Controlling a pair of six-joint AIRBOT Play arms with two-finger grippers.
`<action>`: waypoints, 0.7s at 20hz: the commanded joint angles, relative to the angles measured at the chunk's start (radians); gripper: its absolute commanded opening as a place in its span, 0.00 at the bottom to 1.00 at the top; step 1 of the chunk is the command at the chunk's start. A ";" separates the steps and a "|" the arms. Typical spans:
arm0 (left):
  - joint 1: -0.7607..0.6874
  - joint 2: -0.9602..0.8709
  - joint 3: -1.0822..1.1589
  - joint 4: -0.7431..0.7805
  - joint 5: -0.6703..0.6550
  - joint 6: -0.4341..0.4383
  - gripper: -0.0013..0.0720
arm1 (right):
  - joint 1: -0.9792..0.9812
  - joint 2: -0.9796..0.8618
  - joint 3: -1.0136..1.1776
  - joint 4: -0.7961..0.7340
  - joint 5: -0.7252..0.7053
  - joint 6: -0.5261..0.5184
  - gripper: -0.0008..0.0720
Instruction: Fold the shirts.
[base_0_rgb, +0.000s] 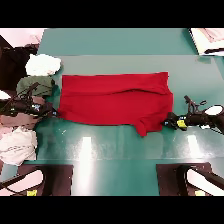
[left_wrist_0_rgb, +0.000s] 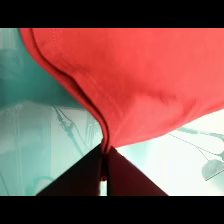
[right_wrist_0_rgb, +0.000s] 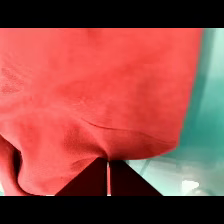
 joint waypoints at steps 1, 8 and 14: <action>0.001 0.001 0.006 0.024 -0.022 0.011 0.05 | -0.004 0.018 -0.005 -0.006 0.006 -0.001 0.03; 0.000 0.150 0.053 0.064 -0.183 0.010 0.05 | -0.153 0.316 0.176 -0.301 0.410 0.016 0.03; -0.170 0.267 0.055 0.061 -0.263 -0.077 0.05 | -0.068 0.487 0.259 -0.310 0.410 0.066 0.03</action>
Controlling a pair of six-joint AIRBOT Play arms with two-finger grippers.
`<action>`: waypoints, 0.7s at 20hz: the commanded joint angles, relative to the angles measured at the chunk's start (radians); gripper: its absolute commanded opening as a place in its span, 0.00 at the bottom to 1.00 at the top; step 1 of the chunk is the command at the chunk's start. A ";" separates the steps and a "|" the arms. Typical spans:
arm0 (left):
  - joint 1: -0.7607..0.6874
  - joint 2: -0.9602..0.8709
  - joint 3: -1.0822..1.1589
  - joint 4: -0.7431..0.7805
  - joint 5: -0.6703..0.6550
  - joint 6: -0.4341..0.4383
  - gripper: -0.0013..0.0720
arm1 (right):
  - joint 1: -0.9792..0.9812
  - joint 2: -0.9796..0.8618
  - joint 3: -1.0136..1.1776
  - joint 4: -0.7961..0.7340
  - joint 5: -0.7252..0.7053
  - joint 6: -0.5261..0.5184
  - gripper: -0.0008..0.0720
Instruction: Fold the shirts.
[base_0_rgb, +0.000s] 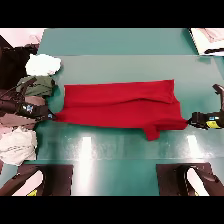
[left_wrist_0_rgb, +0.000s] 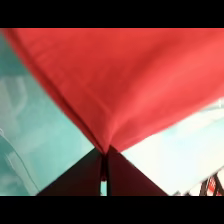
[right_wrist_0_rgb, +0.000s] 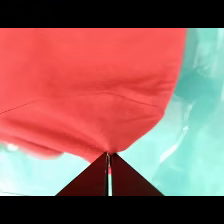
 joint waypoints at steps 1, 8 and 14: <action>-0.106 0.037 0.002 -0.002 0.018 -0.040 0.05 | 0.076 0.068 0.032 -0.023 -0.032 0.032 0.03; -0.117 0.027 0.071 0.017 0.391 -0.116 0.05 | 0.196 -0.178 0.229 -0.026 -0.177 0.058 0.03; -0.117 -0.060 0.072 0.096 0.577 -0.215 0.05 | 0.187 -0.462 0.448 -0.026 -0.228 0.058 0.03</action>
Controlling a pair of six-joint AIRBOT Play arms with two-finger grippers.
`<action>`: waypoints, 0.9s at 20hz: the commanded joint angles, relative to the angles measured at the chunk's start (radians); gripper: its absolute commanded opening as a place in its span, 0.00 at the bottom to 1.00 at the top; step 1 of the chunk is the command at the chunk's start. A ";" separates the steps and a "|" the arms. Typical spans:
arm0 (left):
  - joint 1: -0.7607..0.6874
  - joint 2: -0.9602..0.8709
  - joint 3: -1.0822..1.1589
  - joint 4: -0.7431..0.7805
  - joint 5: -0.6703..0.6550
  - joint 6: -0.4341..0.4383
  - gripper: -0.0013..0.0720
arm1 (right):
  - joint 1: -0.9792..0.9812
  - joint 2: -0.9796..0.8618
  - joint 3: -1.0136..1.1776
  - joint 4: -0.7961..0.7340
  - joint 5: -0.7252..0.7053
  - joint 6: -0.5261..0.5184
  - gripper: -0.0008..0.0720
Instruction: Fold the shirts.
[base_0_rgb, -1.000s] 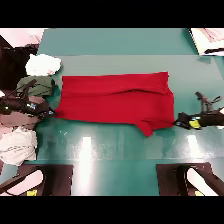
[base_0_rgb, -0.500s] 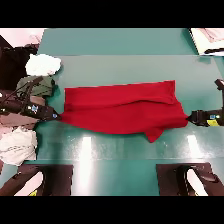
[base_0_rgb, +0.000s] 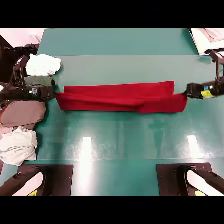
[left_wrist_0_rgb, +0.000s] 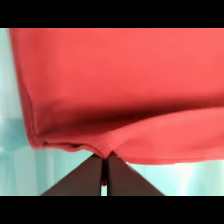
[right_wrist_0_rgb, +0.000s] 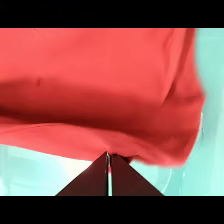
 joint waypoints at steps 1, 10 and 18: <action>-0.002 -0.072 0.004 0.035 0.116 -0.044 0.05 | 0.002 -0.162 0.122 0.000 -0.031 0.002 0.03; -0.002 -0.255 0.036 -0.028 0.362 -0.045 0.41 | 0.048 -0.476 0.288 0.009 -0.149 0.069 0.04; -0.002 -0.257 0.176 -0.030 0.193 -0.055 0.74 | -0.105 -0.489 0.293 0.239 -0.010 -0.114 0.64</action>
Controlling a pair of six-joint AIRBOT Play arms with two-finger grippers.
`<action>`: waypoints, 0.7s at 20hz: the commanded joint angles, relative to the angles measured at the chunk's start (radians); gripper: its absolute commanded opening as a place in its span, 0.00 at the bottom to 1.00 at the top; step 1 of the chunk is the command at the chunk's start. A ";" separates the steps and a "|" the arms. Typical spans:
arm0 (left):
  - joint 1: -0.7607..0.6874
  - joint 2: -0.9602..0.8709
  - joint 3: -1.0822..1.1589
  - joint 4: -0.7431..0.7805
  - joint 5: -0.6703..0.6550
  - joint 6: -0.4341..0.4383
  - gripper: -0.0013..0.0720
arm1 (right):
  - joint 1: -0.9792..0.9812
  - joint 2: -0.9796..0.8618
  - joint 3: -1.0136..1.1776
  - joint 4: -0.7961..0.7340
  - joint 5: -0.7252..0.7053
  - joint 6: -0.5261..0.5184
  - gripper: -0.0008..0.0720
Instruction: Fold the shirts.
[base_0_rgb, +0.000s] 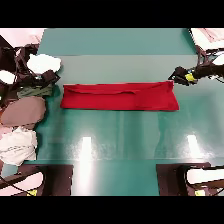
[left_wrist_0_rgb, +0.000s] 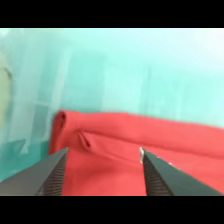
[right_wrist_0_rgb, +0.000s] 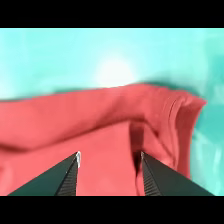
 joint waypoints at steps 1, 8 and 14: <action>-0.002 -0.003 0.045 -0.008 -0.161 0.029 0.58 | -0.090 0.019 -0.041 0.060 0.139 -0.124 0.64; -0.087 -0.004 0.043 -0.015 -0.394 0.101 0.05 | -0.244 -0.076 -0.125 0.182 0.240 -0.237 0.94; -0.227 -0.004 0.031 -0.016 -0.389 0.100 0.05 | -0.211 -0.211 -0.022 0.197 0.248 -0.299 0.87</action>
